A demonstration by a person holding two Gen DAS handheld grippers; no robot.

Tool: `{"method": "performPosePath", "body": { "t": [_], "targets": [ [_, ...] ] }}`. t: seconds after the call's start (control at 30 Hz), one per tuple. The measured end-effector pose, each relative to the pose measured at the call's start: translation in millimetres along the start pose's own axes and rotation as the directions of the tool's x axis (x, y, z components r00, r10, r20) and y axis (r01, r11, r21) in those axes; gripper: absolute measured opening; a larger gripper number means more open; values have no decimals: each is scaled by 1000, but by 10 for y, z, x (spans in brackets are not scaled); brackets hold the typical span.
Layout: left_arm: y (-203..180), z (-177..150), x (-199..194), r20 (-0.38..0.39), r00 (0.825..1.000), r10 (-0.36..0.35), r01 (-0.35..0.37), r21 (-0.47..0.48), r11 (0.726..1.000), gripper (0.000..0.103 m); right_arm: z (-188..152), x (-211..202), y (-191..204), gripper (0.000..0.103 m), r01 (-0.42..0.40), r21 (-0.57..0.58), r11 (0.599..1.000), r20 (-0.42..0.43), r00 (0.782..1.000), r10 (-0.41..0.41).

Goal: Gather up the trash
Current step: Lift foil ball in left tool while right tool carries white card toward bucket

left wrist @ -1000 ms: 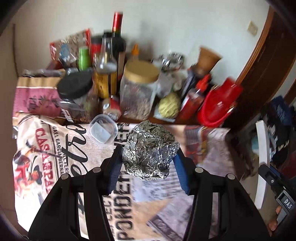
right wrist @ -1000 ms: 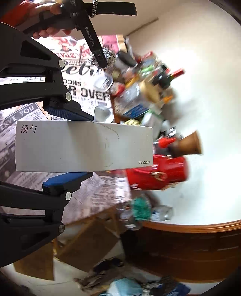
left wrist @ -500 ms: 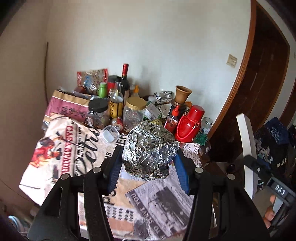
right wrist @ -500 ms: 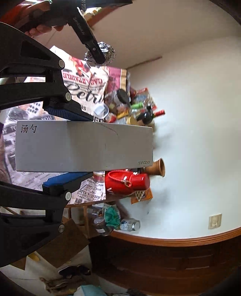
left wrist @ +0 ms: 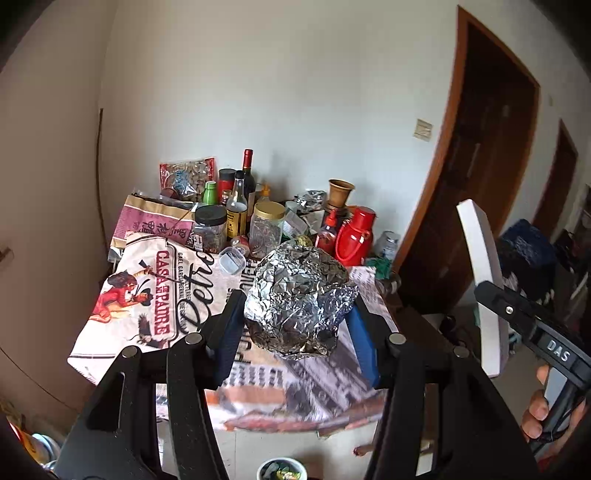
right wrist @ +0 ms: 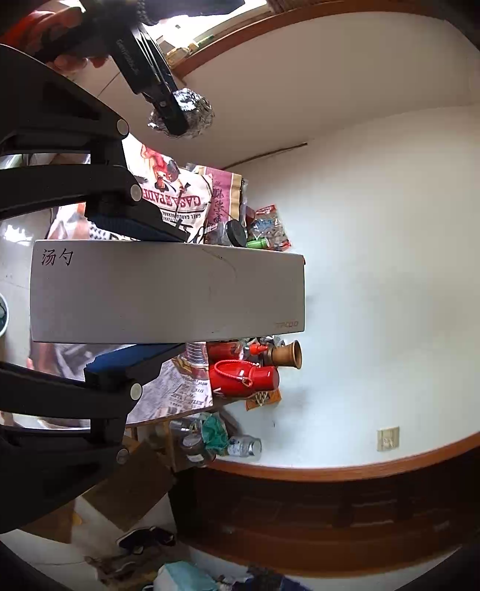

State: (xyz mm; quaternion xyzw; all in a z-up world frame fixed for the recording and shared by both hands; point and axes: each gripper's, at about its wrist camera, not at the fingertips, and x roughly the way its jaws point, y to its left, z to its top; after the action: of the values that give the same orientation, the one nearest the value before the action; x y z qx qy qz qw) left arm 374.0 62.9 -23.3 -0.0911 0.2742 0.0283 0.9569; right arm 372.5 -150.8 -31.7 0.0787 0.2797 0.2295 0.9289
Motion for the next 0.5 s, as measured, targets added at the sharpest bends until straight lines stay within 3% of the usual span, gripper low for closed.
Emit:
{"method": "performPosePath", "body": {
  "t": [0.27, 0.5],
  "targets": [
    [247, -592, -790, -39, 999, -27, 28, 35, 999, 53, -572, -505, 448, 48, 36, 47, 998, 3, 999, -36],
    [328, -1031, -1033, -103, 993, -61, 66, 54, 996, 53, -975, -732, 534, 48, 103, 79, 992, -63, 993, -98]
  ]
}}
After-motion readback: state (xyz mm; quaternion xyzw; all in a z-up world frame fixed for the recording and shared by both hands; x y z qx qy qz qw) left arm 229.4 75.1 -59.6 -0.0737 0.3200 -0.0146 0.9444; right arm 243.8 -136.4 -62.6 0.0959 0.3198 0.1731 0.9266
